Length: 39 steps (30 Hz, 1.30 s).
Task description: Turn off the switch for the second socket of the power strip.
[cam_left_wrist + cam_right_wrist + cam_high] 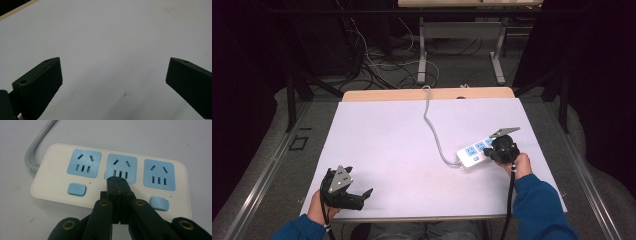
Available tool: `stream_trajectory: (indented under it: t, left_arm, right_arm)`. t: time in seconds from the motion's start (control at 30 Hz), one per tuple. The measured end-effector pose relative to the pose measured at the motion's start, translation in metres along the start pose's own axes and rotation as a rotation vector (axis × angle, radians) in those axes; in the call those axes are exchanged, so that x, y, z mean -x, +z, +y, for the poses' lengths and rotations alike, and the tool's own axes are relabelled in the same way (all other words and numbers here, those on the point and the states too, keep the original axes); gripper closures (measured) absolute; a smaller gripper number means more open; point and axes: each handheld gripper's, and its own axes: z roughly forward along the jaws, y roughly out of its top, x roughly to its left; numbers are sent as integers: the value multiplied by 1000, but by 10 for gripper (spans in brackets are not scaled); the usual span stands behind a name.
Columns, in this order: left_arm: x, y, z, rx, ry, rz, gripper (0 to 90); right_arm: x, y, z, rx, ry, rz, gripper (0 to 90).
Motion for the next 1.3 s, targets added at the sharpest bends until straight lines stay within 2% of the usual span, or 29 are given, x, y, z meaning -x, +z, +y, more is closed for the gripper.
stream_trajectory:
  t: [0.33, 0.7, 0.83, 0.9, 1.03, 1.17, 1.27, 1.3]
  left_arm:
    - [0, 0, 0, 0, -6, -5, 6]
    - [0, 0, 0, 0, 12, 6, 7]
    - [1, 0, 0, 1, -2, -4, 7]
    - [1, 0, 0, 0, -4, -6, 7]
    - [0, 0, 0, 1, 10, 4, 7]
    - [0, 0, 0, 1, 4, -2, 7]
    - [0, 0, 0, 4, 9, 1, 7]
    - [0, 0, 0, 1, 6, -1, 7]
  right_arm:
    - [-1, 0, 0, 3, 1, -4, 900]
    - [-3, 0, -1, 8, -8, -17, 900]
    - [-3, 1, 0, 10, -19, -21, 900]
    - [-6, 2, 0, 6, -5, -27, 900]
    - [-4, 2, 0, 12, -29, -27, 900]
    - [-6, 1, 0, 5, -12, -30, 900]
    - [-4, 2, 0, 17, -26, -22, 900]
    - [-5, 2, 0, 15, -10, -23, 900]
